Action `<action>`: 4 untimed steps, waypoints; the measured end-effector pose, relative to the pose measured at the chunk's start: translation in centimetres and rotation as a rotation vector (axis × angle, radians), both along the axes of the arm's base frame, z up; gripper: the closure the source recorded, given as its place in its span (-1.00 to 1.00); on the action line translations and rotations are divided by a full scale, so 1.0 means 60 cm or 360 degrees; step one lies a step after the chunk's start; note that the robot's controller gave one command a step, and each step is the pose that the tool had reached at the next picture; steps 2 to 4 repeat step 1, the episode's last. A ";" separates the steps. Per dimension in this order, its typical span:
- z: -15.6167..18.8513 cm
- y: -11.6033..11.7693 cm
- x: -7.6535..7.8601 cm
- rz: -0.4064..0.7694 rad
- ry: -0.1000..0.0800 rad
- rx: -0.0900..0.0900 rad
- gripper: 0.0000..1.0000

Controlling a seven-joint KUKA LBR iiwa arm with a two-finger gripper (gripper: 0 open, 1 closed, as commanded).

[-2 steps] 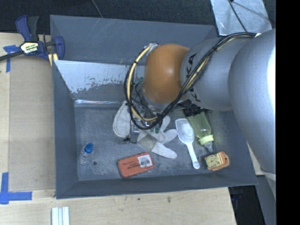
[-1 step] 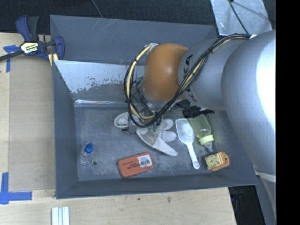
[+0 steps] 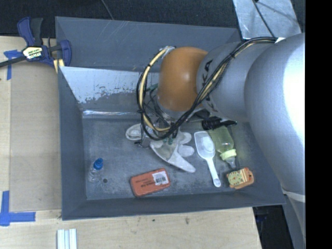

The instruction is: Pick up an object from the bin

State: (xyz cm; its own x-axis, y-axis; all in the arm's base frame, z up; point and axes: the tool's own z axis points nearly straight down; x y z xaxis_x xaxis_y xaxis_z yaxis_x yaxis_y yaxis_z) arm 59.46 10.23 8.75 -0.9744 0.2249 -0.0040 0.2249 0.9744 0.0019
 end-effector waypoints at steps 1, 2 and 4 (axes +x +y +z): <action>0.000 0.009 -0.004 -0.0011 0.0005 -0.0001 1.00; 0.000 0.009 -0.004 -0.0011 0.0005 -0.0001 1.00; 0.000 0.009 -0.004 -0.0011 0.0005 -0.0001 1.00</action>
Offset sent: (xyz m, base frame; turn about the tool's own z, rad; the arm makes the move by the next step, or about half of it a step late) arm 0.0034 0.0208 -0.0175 0.0137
